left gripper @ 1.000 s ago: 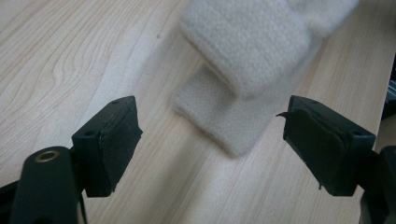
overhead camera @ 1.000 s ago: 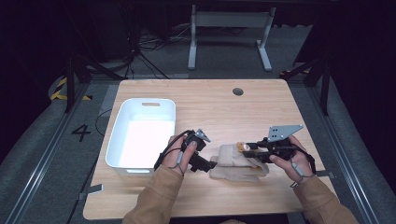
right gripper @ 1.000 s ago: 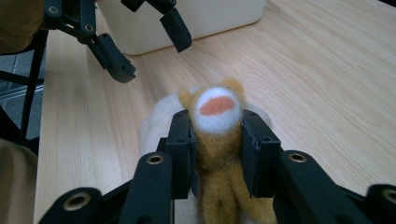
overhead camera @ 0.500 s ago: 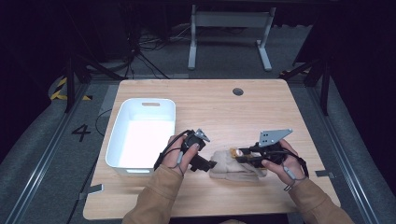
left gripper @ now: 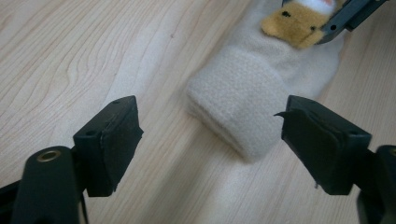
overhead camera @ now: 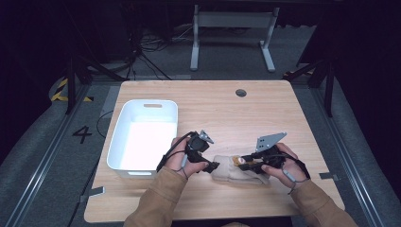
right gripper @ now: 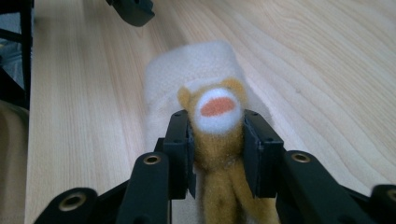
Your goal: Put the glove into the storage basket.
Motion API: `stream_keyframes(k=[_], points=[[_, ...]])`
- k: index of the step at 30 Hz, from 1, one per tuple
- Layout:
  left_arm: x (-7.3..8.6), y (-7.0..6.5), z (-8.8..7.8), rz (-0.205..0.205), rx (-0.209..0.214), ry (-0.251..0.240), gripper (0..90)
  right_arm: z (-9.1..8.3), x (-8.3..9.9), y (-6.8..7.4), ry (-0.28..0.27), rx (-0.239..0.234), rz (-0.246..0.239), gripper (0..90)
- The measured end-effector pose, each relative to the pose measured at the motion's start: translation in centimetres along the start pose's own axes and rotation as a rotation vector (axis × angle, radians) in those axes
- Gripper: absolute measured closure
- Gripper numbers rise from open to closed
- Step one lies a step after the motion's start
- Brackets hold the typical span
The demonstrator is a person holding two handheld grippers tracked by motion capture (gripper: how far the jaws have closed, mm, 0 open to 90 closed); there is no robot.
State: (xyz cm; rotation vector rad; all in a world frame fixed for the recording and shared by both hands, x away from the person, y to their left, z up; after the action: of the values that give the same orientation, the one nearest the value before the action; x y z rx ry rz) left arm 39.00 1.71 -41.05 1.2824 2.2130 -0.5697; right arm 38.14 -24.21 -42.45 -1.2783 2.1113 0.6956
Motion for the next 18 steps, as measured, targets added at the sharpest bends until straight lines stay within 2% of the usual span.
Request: stream_keyframes(k=[3,4,9,10,11,12,13,14,18], points=[[-0.1,-0.2,0.1,0.012,0.009,0.012,21.1,0.1,0.1,0.1,0.020,0.003,0.001,66.0],[-0.1,-0.3,0.2,0.031,0.018,0.014,23.6,0.2,0.2,0.2,0.035,0.002,0.000,65.7],[-0.4,-0.6,0.5,0.068,0.024,0.024,27.5,0.6,0.5,0.2,0.062,0.010,-0.001,64.2],[-0.8,-0.7,0.4,0.080,0.001,-0.007,29.8,0.7,0.7,0.1,0.056,0.008,0.000,62.7],[-0.8,-0.7,0.4,0.080,0.001,-0.007,30.0,0.7,0.7,0.1,0.056,0.008,0.000,62.7],[-1.1,-0.8,0.1,0.081,0.003,-0.039,30.0,0.6,0.8,0.1,0.042,0.004,0.000,59.5],[-1.1,-0.8,0.1,0.081,0.003,-0.039,30.0,0.6,0.8,0.1,0.042,0.004,0.000,59.5],[-1.3,-0.9,0.1,0.082,0.012,-0.059,29.6,0.5,0.9,0.1,0.014,0.016,-0.005,53.0],[-1.5,-0.8,0.7,0.084,0.020,-0.061,24.5,-0.6,0.7,0.2,-0.058,0.026,0.012,45.7]])
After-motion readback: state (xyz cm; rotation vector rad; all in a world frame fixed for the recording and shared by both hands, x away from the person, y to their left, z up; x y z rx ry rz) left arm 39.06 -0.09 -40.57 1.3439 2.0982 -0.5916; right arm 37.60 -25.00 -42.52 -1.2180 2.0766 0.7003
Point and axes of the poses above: each handheld gripper's, and its own axes: z roughly forward along the jaws, x roughly out of its underside, y roughly to its left, the point moved 1 cm from there along z, roughly forward along the jaws, and after that the axes turned 5 degrees about z, right-handed, at the moved point
